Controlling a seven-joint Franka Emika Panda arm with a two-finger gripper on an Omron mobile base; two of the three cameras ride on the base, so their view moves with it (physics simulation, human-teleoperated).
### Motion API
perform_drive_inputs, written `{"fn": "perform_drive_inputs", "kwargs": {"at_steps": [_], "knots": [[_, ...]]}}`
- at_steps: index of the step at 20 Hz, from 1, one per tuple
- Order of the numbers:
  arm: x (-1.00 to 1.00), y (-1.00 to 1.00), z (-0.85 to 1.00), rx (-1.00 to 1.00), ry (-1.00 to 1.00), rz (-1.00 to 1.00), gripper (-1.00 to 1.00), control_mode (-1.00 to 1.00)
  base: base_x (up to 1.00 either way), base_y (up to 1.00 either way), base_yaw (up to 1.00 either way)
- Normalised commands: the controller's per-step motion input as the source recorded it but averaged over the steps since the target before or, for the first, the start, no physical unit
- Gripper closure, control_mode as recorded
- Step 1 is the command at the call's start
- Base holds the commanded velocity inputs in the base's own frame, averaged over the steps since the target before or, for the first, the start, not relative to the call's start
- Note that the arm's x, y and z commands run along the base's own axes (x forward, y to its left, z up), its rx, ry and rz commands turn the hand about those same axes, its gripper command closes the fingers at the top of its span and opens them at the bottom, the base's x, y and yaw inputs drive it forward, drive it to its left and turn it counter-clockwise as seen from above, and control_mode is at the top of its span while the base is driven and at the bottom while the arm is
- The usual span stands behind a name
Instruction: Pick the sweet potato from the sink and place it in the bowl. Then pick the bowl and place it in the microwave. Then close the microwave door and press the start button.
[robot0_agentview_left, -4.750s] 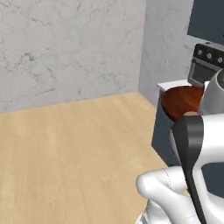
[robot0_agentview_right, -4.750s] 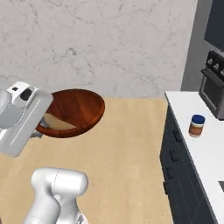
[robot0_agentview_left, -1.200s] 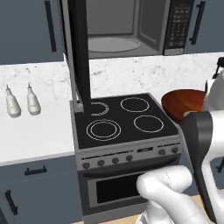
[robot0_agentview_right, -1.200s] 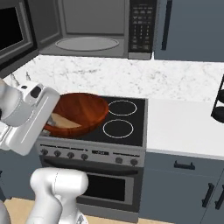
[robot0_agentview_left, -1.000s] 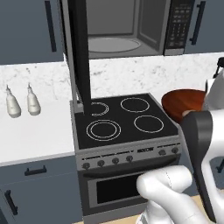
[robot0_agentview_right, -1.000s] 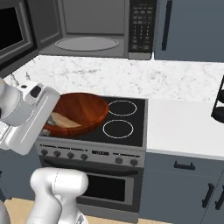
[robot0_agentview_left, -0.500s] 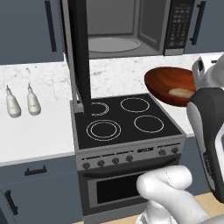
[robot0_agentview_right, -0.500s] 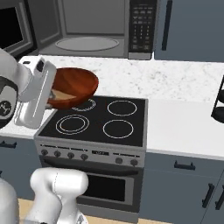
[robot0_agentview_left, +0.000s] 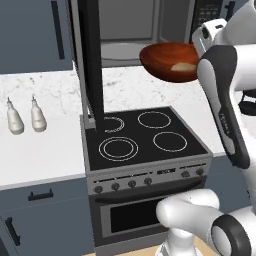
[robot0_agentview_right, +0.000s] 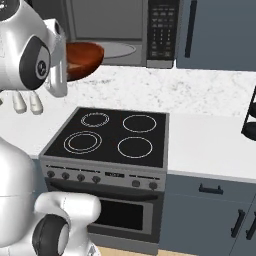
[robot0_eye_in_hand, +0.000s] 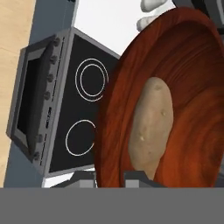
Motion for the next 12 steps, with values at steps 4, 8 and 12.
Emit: {"fn": "perform_drive_inputs", "kwargs": {"at_steps": [4, 8, 12], "knots": [[1.0, 0.21, 0.27, -0.17, -0.08, 0.05, 1.0, -1.0, 0.0, 0.0, 0.0], [1.0, 0.24, -0.01, -0.09, 0.0, 0.0, 1.0, -1.0, 0.0, 0.0, 0.0], [1.0, 0.12, -0.12, -0.03, 0.0, -0.01, 1.0, -1.0, 0.0, 0.0, 0.0]]}}
